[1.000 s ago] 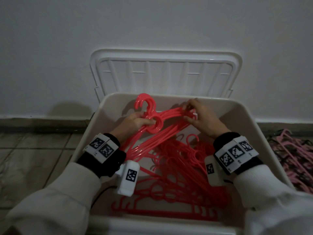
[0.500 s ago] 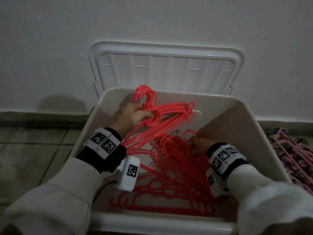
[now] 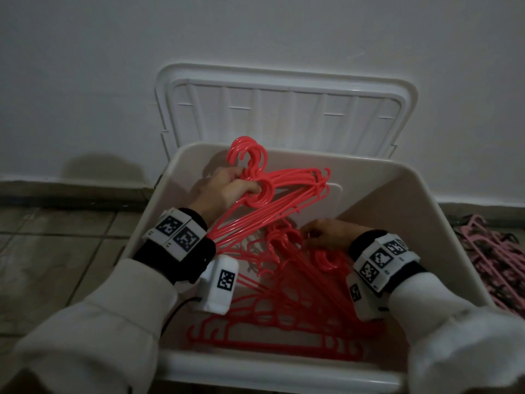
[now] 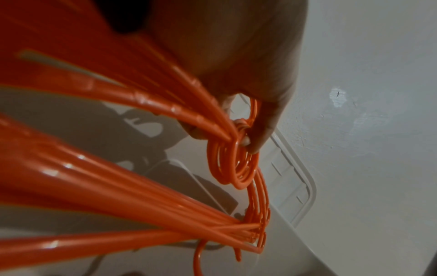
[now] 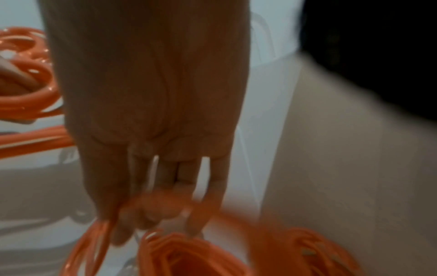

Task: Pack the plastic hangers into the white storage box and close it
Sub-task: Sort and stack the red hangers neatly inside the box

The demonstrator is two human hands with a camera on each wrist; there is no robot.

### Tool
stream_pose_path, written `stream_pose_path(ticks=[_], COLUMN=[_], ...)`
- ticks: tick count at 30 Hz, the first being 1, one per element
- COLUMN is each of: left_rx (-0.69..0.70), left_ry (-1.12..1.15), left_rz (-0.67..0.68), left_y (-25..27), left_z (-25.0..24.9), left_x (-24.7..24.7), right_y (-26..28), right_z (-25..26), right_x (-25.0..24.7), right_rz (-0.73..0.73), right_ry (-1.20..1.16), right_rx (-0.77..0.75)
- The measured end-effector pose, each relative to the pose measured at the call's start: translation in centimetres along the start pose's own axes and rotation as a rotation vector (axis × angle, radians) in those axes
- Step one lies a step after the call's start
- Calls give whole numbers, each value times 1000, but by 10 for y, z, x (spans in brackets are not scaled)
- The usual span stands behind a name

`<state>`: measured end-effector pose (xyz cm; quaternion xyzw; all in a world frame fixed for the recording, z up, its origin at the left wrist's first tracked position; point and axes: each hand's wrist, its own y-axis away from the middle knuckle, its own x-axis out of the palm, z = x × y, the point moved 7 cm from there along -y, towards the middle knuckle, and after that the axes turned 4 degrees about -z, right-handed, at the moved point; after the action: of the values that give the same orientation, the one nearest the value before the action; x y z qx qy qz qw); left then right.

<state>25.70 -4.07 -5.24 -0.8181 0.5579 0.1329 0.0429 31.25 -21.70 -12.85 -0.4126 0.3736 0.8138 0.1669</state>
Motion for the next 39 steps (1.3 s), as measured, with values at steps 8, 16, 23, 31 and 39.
stream_pose_path(ticks=[8, 16, 23, 31, 39], left_rx=[-22, -43, -68, -68, -8], left_ry=[-19, -76, -152, -94, -15], left_rz=[-16, -16, -8, -9, -12], left_y=[-3, -1, -8, -6, -3], left_z=[5, 8, 19, 12, 7], left_x=[-1, -4, -6, -4, -3], right_y=[8, 11, 8, 8, 24], right_z=[-18, -37, -33, -34, -32], right_x=[-5, -4, -14, -34, -50], right_rz=[93, 174, 10, -111, -208], right_ry=[100, 7, 84, 350, 469], right_rx=[131, 326, 256, 206, 294])
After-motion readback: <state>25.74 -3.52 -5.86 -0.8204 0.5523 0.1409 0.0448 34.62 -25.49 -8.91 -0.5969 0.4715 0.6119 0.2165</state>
